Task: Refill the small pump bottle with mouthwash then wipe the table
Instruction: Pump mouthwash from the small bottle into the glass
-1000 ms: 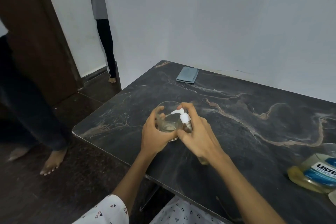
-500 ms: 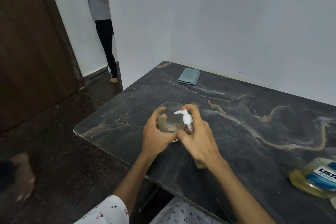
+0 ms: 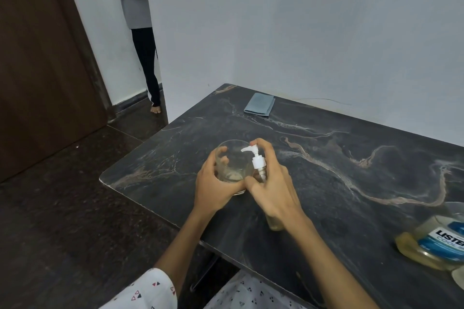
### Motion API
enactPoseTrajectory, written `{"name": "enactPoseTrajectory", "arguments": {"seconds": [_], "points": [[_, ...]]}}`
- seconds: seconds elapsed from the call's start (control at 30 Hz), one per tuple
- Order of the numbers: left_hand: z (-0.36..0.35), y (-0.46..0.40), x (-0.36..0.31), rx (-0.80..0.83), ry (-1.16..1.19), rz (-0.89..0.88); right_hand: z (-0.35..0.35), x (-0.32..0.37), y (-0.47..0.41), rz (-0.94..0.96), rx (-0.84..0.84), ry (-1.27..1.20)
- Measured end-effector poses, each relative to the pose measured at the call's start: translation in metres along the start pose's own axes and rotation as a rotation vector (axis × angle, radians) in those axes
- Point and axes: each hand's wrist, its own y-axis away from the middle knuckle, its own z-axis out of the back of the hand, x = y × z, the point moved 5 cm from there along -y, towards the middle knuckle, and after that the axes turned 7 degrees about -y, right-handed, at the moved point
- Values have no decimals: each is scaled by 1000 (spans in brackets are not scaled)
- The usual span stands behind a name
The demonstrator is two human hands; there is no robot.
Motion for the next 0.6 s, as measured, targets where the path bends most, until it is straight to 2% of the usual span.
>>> {"name": "enactPoseTrajectory", "arguments": {"seconds": [0.43, 0.6], "points": [[0, 2, -4, 18, 29, 42, -1, -3, -1, -5, -26, 19], [0, 2, -4, 20, 26, 53, 1, -2, 2, 18, -59, -168]]}}
